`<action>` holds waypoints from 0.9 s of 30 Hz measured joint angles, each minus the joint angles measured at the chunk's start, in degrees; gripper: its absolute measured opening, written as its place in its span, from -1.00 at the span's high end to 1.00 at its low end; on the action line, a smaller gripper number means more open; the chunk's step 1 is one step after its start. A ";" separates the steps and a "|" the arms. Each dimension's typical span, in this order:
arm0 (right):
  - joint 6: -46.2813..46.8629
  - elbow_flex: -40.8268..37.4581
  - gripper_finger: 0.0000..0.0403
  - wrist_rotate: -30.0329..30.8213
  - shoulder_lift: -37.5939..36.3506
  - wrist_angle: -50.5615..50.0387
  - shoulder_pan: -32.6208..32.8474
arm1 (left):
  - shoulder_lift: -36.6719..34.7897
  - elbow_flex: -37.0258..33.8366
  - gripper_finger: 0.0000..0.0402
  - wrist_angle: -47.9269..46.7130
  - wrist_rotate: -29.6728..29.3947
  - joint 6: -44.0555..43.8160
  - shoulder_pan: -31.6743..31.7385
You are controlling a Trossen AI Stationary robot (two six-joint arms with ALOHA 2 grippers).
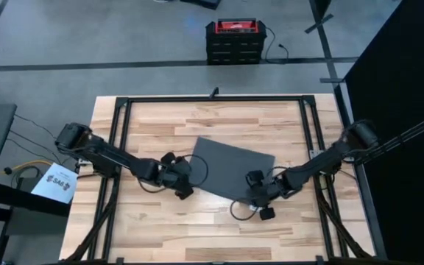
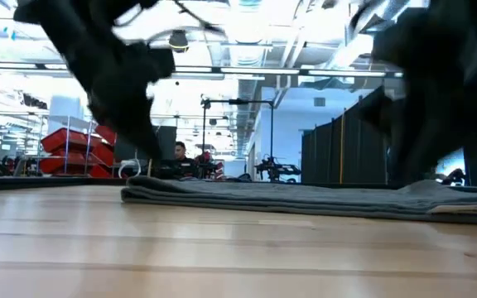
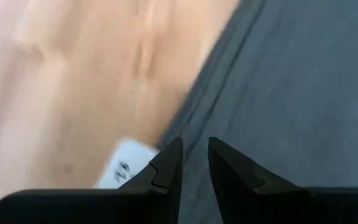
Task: Roll towel
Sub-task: Fold the gray towel
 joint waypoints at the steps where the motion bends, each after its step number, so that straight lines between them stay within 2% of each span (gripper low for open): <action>1: 0.50 -1.24 0.67 3.33 -2.43 0.39 0.19 | -1.40 -0.06 0.77 1.09 -1.41 1.35 -0.07; 3: 2.57 -4.43 0.67 9.34 -6.64 -0.18 -0.17 | -3.26 -0.59 0.77 4.48 -4.58 3.84 0.22; 5: 4.95 -8.15 0.67 14.40 -11.38 1.69 -0.77 | -3.26 -1.36 0.77 9.05 -5.30 6.89 1.43; 7: 6.92 -12.31 0.67 18.61 -15.39 6.63 -2.08 | -1.73 -2.75 0.77 12.78 -3.20 9.16 2.89; 11: 9.31 -22.46 0.67 23.10 -19.38 17.26 -6.34 | 3.92 -5.62 0.77 16.64 2.87 10.39 4.31; 14: 11.37 -28.68 0.67 23.48 -19.43 26.32 -9.76 | 8.45 -7.40 0.77 16.34 3.96 8.63 4.20; 19: 15.38 -34.00 0.67 23.91 -17.60 28.40 -14.32 | 11.22 -9.38 0.77 17.52 2.35 3.14 3.49; 27: 17.35 -36.29 0.67 24.15 -11.30 30.70 -17.05 | 10.61 -10.16 0.77 18.07 2.59 2.16 2.07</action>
